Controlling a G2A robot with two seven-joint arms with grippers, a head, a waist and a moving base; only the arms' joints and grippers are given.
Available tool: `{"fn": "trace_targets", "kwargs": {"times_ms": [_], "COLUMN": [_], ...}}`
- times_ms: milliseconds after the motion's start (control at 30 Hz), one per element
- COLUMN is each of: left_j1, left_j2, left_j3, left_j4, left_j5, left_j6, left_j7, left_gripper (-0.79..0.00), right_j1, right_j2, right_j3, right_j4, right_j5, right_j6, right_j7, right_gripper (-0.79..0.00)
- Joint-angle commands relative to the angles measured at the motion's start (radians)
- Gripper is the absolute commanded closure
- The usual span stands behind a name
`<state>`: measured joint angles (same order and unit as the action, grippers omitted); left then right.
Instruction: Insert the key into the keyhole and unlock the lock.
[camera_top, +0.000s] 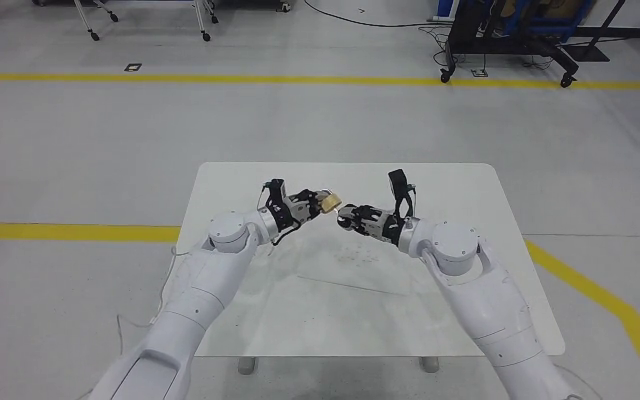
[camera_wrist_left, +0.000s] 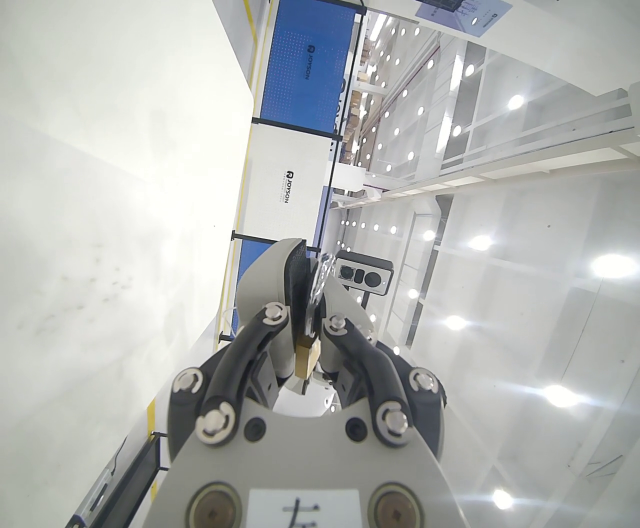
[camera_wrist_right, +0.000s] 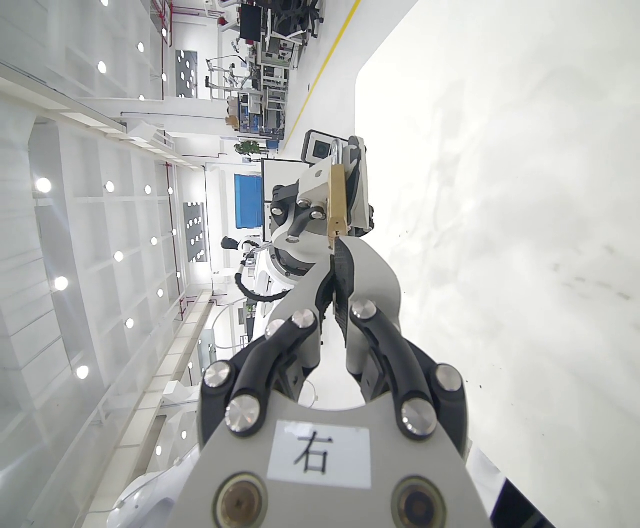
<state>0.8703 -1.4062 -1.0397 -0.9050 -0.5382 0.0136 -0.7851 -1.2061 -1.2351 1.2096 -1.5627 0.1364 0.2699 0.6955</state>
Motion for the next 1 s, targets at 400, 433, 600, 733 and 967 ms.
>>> {"fn": "trace_targets", "kwargs": {"times_ms": [400,433,600,733,967], "left_j1": [0.003,0.003,0.003,0.002,0.002], "left_j2": [-0.002,-0.002,-0.003,-0.003,-0.005], "left_j3": [-0.004,-0.004,-0.006,-0.007,-0.009], "left_j4": [-0.003,-0.002,-0.001,0.0,0.001], "left_j5": [-0.002,-0.002,-0.003,-0.004,0.002], "left_j6": [-0.004,-0.004,-0.003,0.002,0.008], "left_j7": [0.001,0.001,-0.002,0.0,0.034], "left_gripper": [0.0,0.0,0.0,0.0,0.0], "right_j1": [0.017,0.018,0.019,0.014,0.011], "right_j2": [-0.003,-0.003,-0.002,-0.001,-0.001], "right_j3": [-0.016,-0.018,-0.019,-0.018,-0.026], "right_j4": [0.022,0.024,0.023,0.017,0.008], "right_j5": [0.019,0.018,0.022,0.017,-0.014], "right_j6": [-0.006,-0.005,-0.007,-0.005,-0.013], "right_j7": [-0.042,-0.047,-0.054,-0.064,-0.113], "right_gripper": [0.0,0.0,0.0,0.0,0.0]}}
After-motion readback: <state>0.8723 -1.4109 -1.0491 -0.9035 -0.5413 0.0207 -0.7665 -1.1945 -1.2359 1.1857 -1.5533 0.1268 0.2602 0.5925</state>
